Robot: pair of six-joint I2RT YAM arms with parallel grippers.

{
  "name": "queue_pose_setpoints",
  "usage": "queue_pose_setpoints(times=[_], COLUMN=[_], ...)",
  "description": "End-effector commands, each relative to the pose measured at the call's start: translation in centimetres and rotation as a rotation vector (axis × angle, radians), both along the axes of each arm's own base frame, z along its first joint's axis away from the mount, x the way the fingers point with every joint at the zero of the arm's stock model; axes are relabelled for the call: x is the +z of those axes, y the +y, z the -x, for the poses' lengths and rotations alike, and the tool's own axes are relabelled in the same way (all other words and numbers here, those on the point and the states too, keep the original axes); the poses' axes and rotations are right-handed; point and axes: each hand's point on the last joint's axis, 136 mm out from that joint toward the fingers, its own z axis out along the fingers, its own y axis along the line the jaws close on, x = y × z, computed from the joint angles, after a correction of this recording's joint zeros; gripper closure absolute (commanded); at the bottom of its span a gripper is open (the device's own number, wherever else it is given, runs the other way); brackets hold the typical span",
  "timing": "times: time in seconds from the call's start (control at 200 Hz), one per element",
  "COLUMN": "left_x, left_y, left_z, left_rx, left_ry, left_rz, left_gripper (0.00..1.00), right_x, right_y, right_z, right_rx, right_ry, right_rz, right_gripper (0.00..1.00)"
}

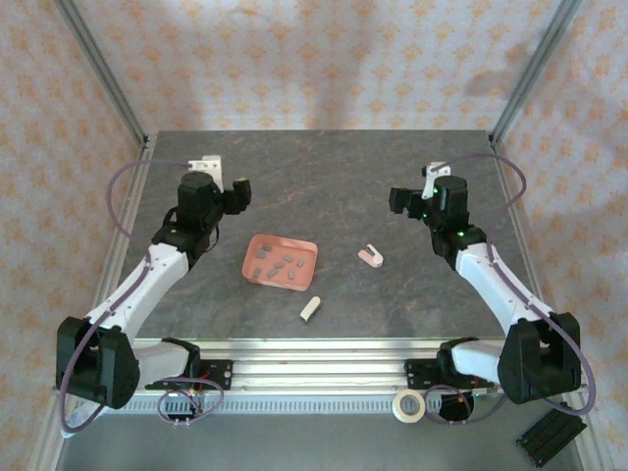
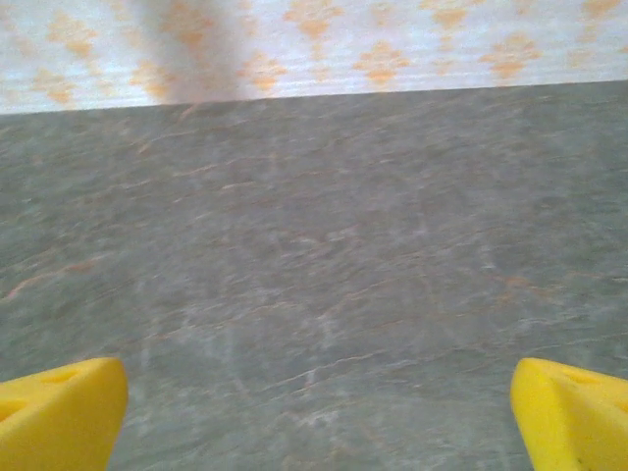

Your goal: Load the staples into the stapler

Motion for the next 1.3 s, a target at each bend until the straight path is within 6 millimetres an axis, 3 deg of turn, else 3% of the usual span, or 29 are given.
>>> queue_pose_setpoints(times=[0.0, 0.125, 0.3, 0.566, 0.746, 0.986, 1.291], left_x=[-2.2, -3.5, -5.4, -8.2, -10.9, -14.4, -16.8], left_y=[-1.8, -3.9, -5.3, -5.8, -7.1, -6.6, -7.3], left_z=[3.0, 5.2, 8.8, 13.7, 15.1, 16.6, 15.7], left_rx=[-0.021, -0.06, -0.059, -0.073, -0.063, 0.01, 0.037], left_ry=[0.177, 0.267, 0.395, 0.557, 0.646, 0.734, 0.73], left_rz=[0.101, 0.195, 0.276, 0.358, 0.487, 0.517, 0.598], left_gripper=[0.25, 0.28, 0.3, 0.32, 0.33, 0.34, 0.34], right_x=[0.6, 1.1, 0.6, -3.3, -6.5, -9.4, -12.1], right_y=[2.8, 6.2, 11.8, 19.5, 22.2, 25.7, 28.1], right_z=[1.5, 2.3, 3.1, 5.3, 5.7, 6.1, 5.6], right_rx=[0.09, 0.189, 0.321, 0.524, 0.593, 0.684, 0.73], right_ry=[0.064, 0.089, 0.18, 0.407, 0.574, 0.696, 0.759], right_rz=[-0.035, -0.057, -0.109, -0.153, -0.145, -0.121, -0.098], right_gripper=[0.0, 0.0, 0.0, 0.0, 0.0, 0.06, 0.08])
